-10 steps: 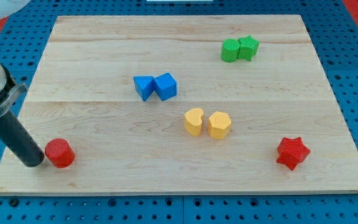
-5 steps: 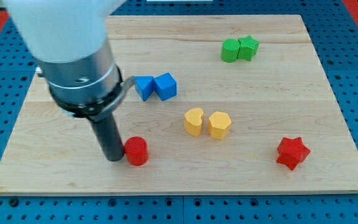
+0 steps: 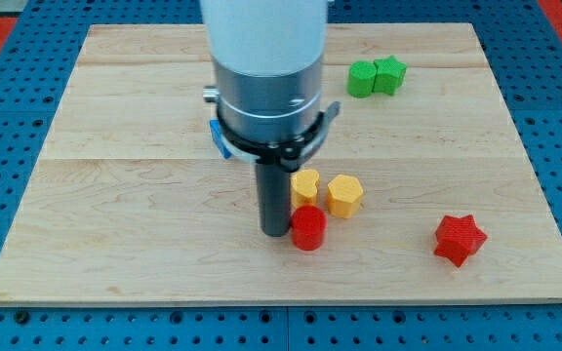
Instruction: Move the red circle towards the bottom right of the board
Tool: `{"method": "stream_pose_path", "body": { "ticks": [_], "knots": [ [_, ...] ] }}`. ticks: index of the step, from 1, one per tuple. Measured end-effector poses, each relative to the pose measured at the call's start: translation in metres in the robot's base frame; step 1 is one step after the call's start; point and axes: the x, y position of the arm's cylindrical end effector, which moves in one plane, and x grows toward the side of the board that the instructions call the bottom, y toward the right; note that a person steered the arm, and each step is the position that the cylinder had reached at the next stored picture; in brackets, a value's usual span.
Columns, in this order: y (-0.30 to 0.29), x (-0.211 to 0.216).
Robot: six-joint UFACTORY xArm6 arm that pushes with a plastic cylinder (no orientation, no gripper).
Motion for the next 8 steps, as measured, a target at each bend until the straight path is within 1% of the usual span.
{"method": "stream_pose_path", "body": {
  "ticks": [3, 4, 5, 6, 8],
  "knots": [
    [0.092, 0.004],
    [0.091, 0.032],
    [0.096, 0.028],
    [0.104, 0.015],
    [0.148, 0.014]
  ]
}}
